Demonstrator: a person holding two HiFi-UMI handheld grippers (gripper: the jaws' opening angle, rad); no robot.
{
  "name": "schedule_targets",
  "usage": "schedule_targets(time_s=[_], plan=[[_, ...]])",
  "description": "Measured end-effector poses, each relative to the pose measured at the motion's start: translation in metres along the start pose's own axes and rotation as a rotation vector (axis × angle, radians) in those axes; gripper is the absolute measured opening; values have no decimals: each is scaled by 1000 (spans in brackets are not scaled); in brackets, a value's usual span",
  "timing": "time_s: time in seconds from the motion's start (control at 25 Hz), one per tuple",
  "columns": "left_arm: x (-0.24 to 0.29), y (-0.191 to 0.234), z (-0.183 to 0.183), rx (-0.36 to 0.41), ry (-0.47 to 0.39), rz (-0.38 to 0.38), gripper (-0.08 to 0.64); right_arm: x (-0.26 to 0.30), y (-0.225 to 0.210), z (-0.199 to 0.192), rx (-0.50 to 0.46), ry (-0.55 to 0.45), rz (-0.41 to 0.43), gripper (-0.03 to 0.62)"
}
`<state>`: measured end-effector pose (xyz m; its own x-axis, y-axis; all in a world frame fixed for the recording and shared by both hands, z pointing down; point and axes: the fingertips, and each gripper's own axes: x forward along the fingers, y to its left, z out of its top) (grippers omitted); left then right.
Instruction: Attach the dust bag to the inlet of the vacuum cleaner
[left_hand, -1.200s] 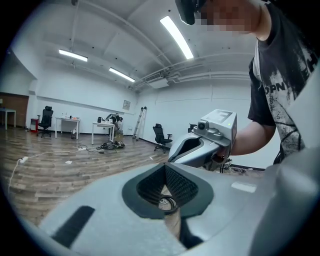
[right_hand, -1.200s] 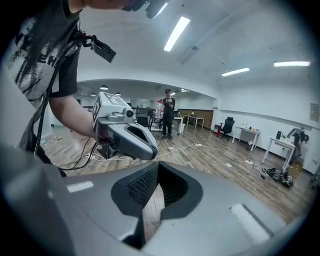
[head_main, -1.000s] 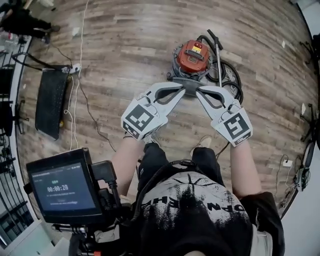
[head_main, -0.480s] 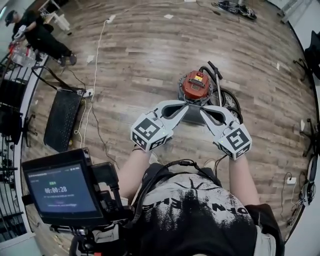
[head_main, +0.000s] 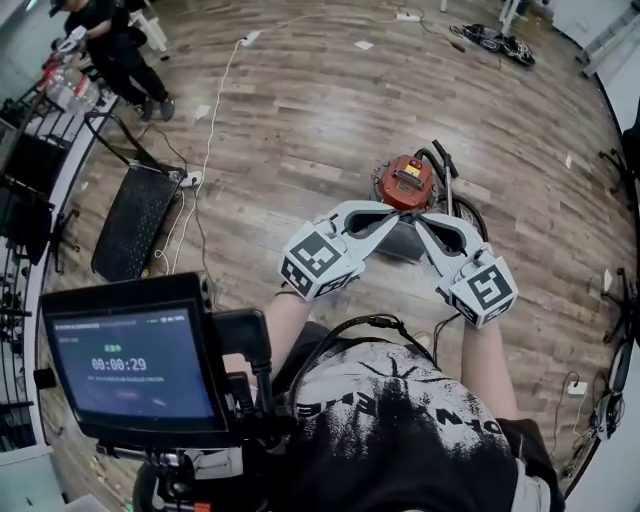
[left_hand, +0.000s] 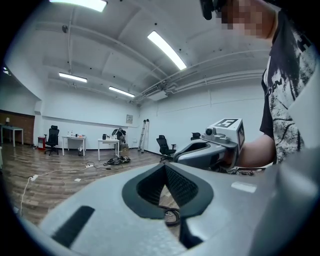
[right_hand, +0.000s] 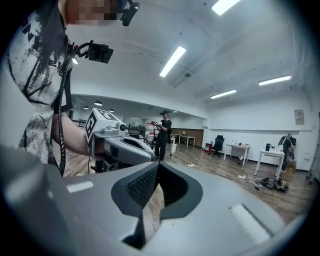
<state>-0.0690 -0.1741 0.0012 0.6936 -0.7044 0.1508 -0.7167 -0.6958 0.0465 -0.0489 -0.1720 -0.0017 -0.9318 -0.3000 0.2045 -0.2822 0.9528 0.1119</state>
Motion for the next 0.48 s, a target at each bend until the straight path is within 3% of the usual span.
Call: schedule_targets(time_s=[0.24, 0.48], plan=[[-7, 5, -4, 14, -5, 21, 3, -3, -6, 5, -26, -24, -73, 5], [-1, 3, -2, 25, -30, 16, 3, -10, -15, -6, -5, 3, -81, 5]])
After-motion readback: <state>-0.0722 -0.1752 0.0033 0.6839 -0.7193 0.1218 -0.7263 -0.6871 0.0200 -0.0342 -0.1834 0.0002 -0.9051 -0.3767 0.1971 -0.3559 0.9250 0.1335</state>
